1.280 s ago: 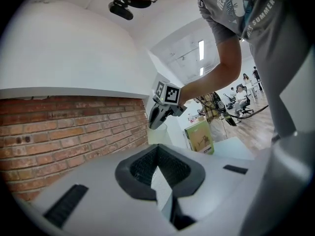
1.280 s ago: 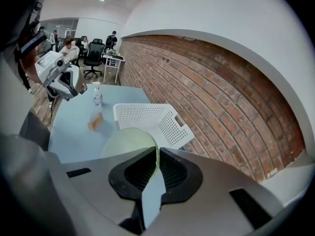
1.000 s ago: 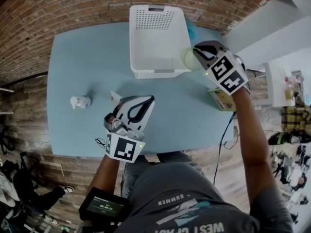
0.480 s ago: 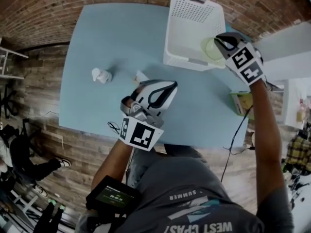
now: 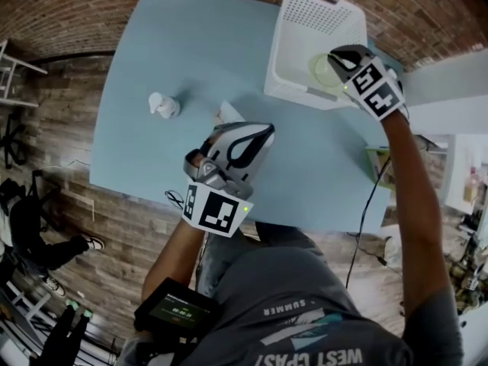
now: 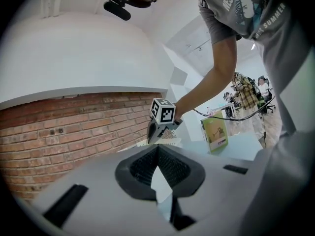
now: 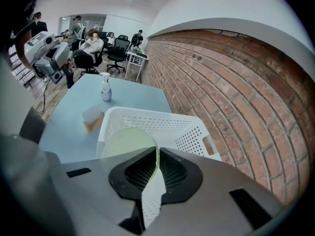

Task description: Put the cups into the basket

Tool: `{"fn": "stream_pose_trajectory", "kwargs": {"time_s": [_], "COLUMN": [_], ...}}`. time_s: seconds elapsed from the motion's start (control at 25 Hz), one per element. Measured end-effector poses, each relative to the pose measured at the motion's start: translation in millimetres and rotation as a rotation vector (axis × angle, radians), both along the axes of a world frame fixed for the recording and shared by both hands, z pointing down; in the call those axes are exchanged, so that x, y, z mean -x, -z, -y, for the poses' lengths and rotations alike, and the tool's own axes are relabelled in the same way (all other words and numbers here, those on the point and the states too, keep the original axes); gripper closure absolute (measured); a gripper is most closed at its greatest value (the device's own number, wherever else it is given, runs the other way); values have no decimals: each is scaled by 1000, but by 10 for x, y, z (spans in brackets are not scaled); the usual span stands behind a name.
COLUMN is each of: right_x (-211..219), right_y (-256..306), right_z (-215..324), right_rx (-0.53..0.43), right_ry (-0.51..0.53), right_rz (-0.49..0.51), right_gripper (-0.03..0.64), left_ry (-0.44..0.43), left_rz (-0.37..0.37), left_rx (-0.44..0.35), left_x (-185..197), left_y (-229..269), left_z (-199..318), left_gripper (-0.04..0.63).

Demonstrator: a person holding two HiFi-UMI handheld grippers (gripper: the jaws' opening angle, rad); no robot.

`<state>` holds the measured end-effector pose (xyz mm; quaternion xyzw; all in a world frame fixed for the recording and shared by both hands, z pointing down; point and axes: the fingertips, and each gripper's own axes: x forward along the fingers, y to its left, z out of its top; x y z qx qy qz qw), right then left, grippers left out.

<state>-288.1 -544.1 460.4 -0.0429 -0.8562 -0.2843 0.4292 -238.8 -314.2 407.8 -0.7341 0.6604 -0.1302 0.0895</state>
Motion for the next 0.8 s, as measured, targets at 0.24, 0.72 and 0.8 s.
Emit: {"fn": "stream_pose_trajectory", "kwargs": {"time_s": [0.24, 0.72, 0.8], "right_x": [154, 378, 414], "right_y": [-239, -605, -678], "right_z": [-34, -151, -183], "right_rx": [10, 37, 33], "right_ry": [14, 60, 74], "right_rz": [-29, -94, -106], "right_gripper": [584, 584, 584], "left_ry": [16, 42, 47], "left_rz": [4, -30, -39], "left_rx": [15, 28, 28], "left_x": [72, 128, 128], "left_y": [-77, -187, -220], "left_z": [-99, -193, -221], "left_gripper": [597, 597, 597]}}
